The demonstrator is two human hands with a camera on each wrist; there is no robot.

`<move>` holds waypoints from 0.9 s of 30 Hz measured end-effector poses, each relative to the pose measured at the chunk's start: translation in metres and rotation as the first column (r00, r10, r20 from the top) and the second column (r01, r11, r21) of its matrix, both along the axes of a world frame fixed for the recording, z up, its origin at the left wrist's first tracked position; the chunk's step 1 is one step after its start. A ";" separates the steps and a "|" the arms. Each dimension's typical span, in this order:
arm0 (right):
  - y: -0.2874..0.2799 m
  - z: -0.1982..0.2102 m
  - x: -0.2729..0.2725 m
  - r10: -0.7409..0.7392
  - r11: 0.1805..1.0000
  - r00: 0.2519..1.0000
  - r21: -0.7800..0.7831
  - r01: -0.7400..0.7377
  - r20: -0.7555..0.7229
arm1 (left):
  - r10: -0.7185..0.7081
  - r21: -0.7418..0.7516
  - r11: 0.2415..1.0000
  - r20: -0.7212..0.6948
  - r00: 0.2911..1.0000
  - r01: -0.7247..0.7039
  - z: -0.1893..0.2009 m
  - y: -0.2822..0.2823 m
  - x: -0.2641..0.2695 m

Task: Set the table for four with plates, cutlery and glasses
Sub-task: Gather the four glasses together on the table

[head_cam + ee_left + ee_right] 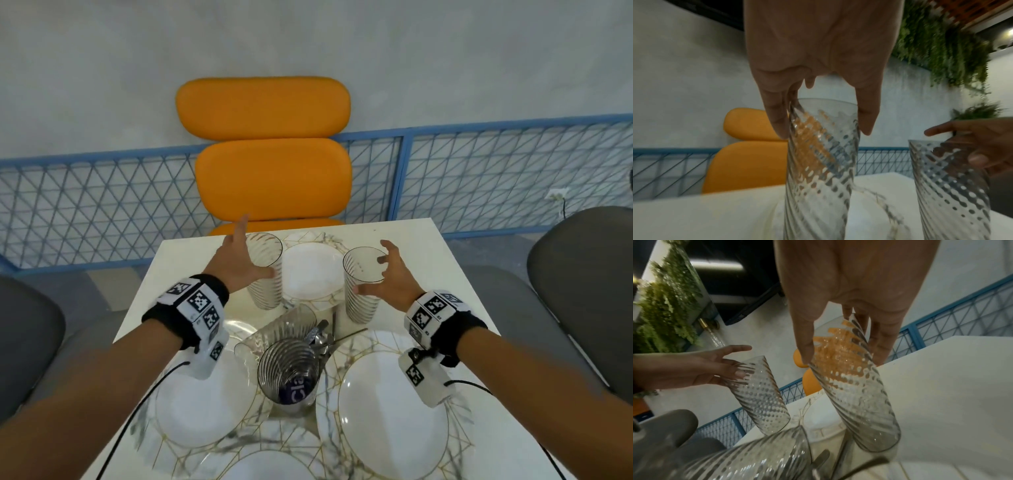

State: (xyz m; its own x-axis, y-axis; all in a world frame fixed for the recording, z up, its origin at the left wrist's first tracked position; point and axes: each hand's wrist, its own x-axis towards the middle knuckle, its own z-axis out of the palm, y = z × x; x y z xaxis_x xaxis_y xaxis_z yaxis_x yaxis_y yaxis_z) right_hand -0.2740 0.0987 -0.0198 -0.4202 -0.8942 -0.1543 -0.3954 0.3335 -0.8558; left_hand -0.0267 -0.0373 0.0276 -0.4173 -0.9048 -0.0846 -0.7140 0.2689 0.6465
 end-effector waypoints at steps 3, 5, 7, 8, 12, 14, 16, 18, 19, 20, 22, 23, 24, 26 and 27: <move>-0.007 0.010 -0.027 -0.047 0.999 0.998 -0.025 0.048 0.035 | -0.089 -0.046 0.995 -0.053 0.995 0.086 0.024 -0.014 -0.027; -0.012 0.016 -0.047 -0.091 0.995 0.995 -0.041 0.092 0.028 | -0.142 -0.050 0.989 -0.075 0.987 0.138 0.035 -0.020 -0.055; -0.017 0.019 -0.068 -0.155 0.987 0.988 -0.053 0.155 0.004 | -0.171 -0.028 0.985 -0.094 0.981 0.169 0.038 -0.023 -0.087; -0.020 0.020 -0.078 -0.186 0.981 0.983 -0.060 0.186 -0.001 | -0.182 -0.018 0.983 -0.097 0.979 0.181 0.036 -0.025 -0.104; -0.033 0.019 -0.115 -0.287 0.957 0.957 -0.052 0.286 -0.027 | -0.183 0.001 0.983 -0.078 0.980 0.184 0.015 -0.033 -0.164; -0.040 0.015 -0.132 -0.328 0.944 0.944 -0.046 0.327 -0.031 | -0.178 0.007 0.984 -0.088 0.980 0.180 0.002 -0.036 -0.191; -0.048 0.013 -0.147 -0.356 0.934 0.933 -0.037 0.354 -0.046 | -0.184 0.017 0.982 -0.105 0.977 0.187 -0.009 -0.037 -0.214; -0.056 0.009 -0.161 -0.375 0.927 0.925 -0.029 0.374 -0.066 | -0.198 0.008 0.980 -0.126 0.972 0.200 -0.022 -0.041 -0.236; -0.059 0.008 -0.166 -0.376 0.927 0.924 -0.025 0.375 -0.072 | -0.205 -0.003 0.978 -0.131 0.970 0.207 -0.027 -0.042 -0.244; -0.062 0.006 -0.170 -0.377 0.926 0.924 -0.022 0.376 -0.070 | -0.214 -0.005 0.976 -0.137 0.967 0.216 -0.030 -0.042 -0.250; -0.069 0.000 -0.178 -0.383 0.924 0.921 -0.016 0.383 -0.065 | -0.228 0.010 0.972 -0.164 0.960 0.233 -0.039 -0.043 -0.264; -0.073 -0.003 -0.182 -0.378 0.926 0.924 -0.008 0.378 -0.064 | -0.237 0.012 0.970 -0.173 0.956 0.242 -0.043 -0.044 -0.270; -0.076 -0.005 -0.186 -0.368 0.929 0.927 0.001 0.369 -0.068 | -0.247 0.006 0.968 -0.179 0.952 0.252 -0.047 -0.045 -0.275; -0.082 -0.011 -0.192 -0.345 0.937 0.935 0.028 0.348 -0.085 | -0.266 -0.007 0.963 -0.188 0.946 0.269 -0.053 -0.044 -0.283; -0.084 -0.013 -0.194 -0.338 0.939 0.937 0.036 0.342 -0.088 | -0.272 -0.013 0.961 -0.199 0.941 0.275 -0.056 -0.044 -0.285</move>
